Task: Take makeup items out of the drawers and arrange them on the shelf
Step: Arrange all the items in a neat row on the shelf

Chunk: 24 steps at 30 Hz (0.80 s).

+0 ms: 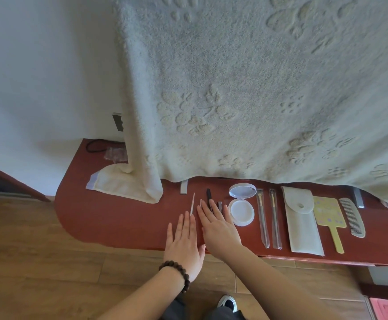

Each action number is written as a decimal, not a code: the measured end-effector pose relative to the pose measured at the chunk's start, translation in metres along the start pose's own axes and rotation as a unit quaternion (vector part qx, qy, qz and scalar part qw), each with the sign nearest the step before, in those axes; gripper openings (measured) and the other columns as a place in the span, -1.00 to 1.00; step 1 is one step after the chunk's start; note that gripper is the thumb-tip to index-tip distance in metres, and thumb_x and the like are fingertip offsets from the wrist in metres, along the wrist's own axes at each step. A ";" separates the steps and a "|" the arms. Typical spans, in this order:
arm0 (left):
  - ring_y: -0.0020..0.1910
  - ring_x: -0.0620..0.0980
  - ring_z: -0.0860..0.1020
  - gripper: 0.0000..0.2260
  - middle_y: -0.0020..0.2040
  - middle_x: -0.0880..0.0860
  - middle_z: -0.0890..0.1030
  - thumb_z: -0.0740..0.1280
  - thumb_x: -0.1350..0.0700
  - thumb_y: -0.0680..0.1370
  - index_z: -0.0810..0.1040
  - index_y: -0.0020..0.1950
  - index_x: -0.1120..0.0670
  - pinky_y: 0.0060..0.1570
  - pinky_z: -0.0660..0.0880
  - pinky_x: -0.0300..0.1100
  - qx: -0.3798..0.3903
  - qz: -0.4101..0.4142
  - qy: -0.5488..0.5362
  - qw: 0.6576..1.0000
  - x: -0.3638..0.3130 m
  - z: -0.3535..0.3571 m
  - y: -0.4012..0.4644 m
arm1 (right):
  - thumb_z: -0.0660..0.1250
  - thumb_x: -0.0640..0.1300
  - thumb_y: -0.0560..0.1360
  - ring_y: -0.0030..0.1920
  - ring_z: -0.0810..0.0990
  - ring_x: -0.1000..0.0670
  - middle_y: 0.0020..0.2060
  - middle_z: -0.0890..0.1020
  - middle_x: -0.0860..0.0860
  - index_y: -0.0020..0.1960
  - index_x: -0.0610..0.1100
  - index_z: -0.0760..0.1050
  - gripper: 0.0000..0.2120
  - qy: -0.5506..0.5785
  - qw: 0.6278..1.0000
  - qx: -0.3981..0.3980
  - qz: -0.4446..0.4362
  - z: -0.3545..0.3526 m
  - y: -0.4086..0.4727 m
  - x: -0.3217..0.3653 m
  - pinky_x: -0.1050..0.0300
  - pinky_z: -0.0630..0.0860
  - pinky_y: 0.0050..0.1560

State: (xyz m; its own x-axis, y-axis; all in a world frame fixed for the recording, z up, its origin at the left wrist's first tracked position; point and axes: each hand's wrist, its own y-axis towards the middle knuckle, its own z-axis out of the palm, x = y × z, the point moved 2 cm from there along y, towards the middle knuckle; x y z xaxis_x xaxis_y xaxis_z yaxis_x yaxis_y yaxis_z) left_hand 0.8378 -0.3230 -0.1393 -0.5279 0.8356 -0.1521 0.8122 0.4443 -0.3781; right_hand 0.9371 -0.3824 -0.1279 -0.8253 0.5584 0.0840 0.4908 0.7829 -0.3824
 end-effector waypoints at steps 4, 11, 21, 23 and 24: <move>0.53 0.03 -0.26 -0.32 0.56 0.09 -0.27 -0.03 -0.16 0.62 -0.35 0.51 0.15 0.48 -0.26 0.10 0.000 -0.014 -0.009 1.000 -0.009 -0.001 0.004 | -0.02 -0.12 0.62 0.52 -0.31 -0.05 0.55 -0.19 0.03 0.55 -0.08 -0.23 -0.42 0.018 1.000 0.001 0.009 0.000 0.004 0.001 -0.14 -0.32 0.48; 0.54 0.06 -0.25 -0.29 0.55 0.11 -0.27 -0.03 -0.21 0.60 -0.34 0.50 0.16 0.47 -0.26 0.11 -0.012 -0.024 -0.021 0.999 -0.014 -0.003 0.005 | -0.05 -0.15 0.63 0.52 -0.32 -0.03 0.55 -0.19 0.01 0.54 -0.10 -0.26 -0.44 0.076 0.994 -0.056 0.049 -0.006 -0.002 -0.009 -0.06 -0.30 0.47; 0.50 0.05 0.01 -0.28 0.53 0.12 0.17 0.27 -0.18 0.50 0.12 0.51 0.18 0.46 -0.01 0.20 -0.077 0.079 -0.034 0.993 -0.028 -0.002 0.005 | -0.05 -0.15 0.64 0.47 -0.38 0.00 0.55 -0.16 -0.01 0.54 -0.12 -0.22 -0.45 0.083 0.993 -0.046 0.069 0.004 -0.021 -0.026 -0.06 -0.30 0.47; 0.51 0.04 -0.20 -0.32 0.56 0.05 -0.11 0.12 -0.16 0.58 -0.16 0.51 0.11 0.47 -0.16 0.21 -0.063 0.118 0.010 0.991 -0.034 0.001 0.004 | -0.07 -0.14 0.64 0.50 -0.34 0.00 0.55 -0.15 0.01 0.55 -0.11 -0.20 -0.46 0.089 0.993 -0.048 0.060 0.003 -0.021 -0.025 -0.05 -0.30 0.48; 0.49 0.02 -0.31 -0.35 0.53 0.02 -0.25 0.02 -0.15 0.62 -0.31 0.48 0.08 0.46 -0.26 0.19 -0.042 0.127 0.025 0.991 -0.035 0.003 0.003 | -0.07 -0.15 0.63 0.51 -0.33 -0.01 0.55 -0.15 0.01 0.55 -0.11 -0.19 -0.46 0.092 0.993 -0.049 0.054 0.002 -0.022 -0.024 -0.04 -0.30 0.48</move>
State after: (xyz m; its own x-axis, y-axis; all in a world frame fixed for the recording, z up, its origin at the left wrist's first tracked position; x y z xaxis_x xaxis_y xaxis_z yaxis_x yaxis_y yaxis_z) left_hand 0.8581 -0.3521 -0.1374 -0.2924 0.9381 -0.1855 0.9360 0.2409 -0.2567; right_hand 0.9459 -0.4136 -0.1239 -0.7054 0.6748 0.2170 0.6067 0.7331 -0.3075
